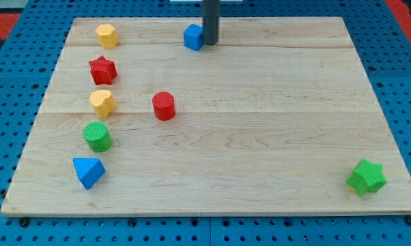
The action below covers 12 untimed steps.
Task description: Move the red circle slightly right
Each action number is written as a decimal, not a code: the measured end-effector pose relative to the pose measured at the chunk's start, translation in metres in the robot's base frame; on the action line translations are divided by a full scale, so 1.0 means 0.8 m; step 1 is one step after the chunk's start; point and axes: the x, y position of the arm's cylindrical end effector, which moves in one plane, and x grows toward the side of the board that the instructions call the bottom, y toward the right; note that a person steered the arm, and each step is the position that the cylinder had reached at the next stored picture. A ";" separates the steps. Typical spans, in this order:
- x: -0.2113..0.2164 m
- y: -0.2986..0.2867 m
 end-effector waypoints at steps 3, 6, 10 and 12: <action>0.145 0.061; 0.295 -0.097; 0.244 -0.099; 0.235 -0.152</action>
